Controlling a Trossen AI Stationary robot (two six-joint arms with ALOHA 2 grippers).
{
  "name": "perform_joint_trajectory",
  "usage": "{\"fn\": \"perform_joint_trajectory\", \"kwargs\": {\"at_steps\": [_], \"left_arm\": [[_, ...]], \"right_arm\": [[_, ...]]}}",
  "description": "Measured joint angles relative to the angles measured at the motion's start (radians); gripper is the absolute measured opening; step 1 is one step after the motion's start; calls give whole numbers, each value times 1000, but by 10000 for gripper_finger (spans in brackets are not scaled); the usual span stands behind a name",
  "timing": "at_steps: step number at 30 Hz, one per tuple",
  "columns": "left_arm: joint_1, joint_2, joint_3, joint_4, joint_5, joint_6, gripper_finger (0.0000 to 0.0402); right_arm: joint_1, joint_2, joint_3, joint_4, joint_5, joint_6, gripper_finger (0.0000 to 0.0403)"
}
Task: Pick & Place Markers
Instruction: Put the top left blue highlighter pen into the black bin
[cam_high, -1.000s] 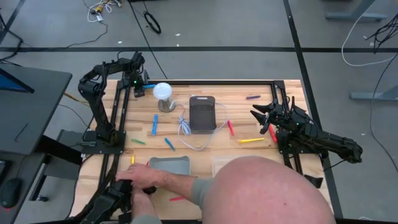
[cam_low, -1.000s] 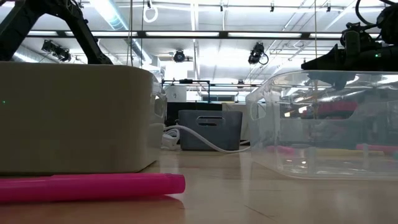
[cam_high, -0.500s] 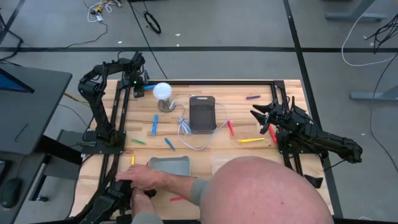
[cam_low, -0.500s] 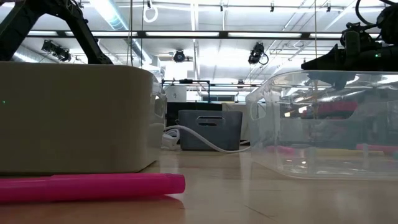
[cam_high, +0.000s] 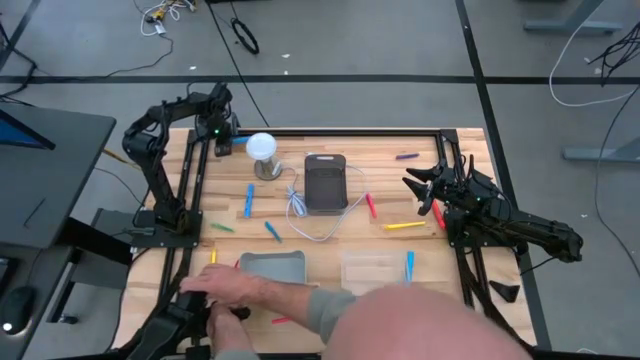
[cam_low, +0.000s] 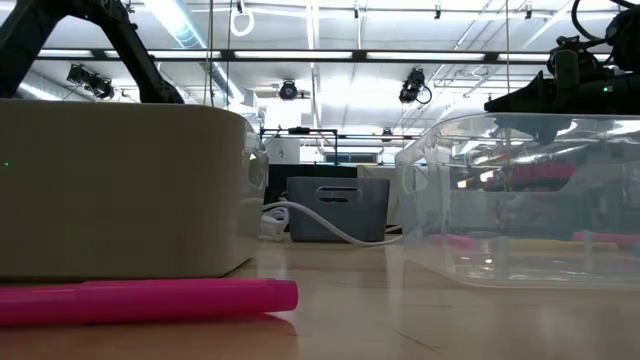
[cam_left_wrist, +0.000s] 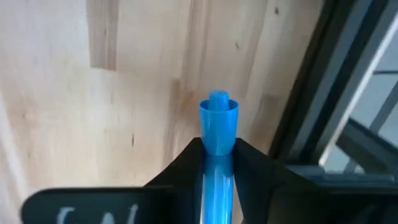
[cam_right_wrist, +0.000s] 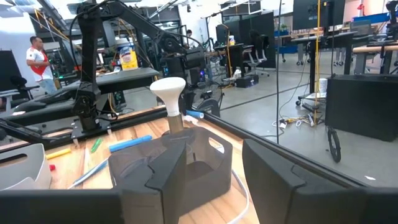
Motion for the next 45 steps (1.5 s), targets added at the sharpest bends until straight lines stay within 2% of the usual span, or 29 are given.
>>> {"fn": "perform_joint_trajectory", "kwargs": {"at_steps": [18, 28, 36, 45], "left_arm": [[0, -168, 1, 7, -17, 27, 71], [2, -256, 2, 95, 1, 69, 70], [2, -300, 3, 282, 70, 118, 69], [-23, -302, 3, 646, 198, 208, 69]], "right_arm": [[0, 0, 0, 0, -53, 0, 159], [0, 0, 0, 0, -53, 0, 159], [0, 0, 0, 0, -53, 0, 159], [0, 0, 0, 0, -52, 0, 159]]}}
